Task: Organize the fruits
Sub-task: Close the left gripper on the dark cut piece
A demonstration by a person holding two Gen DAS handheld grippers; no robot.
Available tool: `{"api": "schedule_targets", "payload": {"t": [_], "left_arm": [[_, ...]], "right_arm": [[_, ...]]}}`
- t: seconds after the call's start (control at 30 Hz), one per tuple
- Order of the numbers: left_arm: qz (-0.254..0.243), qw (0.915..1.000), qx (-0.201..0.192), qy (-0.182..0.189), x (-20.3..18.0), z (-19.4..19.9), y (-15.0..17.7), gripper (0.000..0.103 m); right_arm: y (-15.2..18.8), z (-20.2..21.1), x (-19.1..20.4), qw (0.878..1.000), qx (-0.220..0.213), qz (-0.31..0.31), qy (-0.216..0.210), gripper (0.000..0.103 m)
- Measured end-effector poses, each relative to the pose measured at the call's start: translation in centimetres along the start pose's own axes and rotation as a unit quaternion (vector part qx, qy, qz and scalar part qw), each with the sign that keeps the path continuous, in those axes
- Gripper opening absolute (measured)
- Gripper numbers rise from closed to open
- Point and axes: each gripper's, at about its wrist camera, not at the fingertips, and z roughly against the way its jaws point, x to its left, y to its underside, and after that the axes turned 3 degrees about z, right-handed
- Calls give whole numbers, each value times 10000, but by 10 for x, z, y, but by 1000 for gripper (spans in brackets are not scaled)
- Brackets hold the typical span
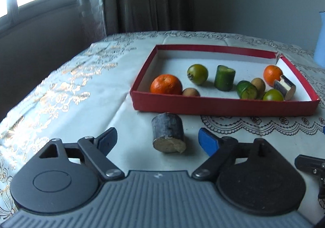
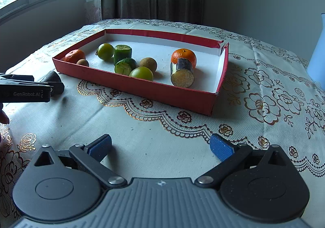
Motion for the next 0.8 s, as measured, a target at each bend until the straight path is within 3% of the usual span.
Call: {"api": "schedule_targets", "payload": {"t": [0.23, 0.47, 0.67, 0.8], "left_arm": [[210, 9996, 169, 117, 7, -5, 0, 64], [-49, 9998, 102, 143, -2, -1, 0, 31], [67, 9999, 108, 81, -1, 3, -1, 30], [125, 9998, -91, 138, -6, 16, -8, 30]], "right_arm": [[0, 0, 0, 10000, 0, 1, 0, 103], [0, 0, 0, 10000, 0, 0, 0, 103], [0, 0, 0, 10000, -1, 0, 0, 103], [0, 0, 0, 10000, -1, 0, 0, 103]]}}
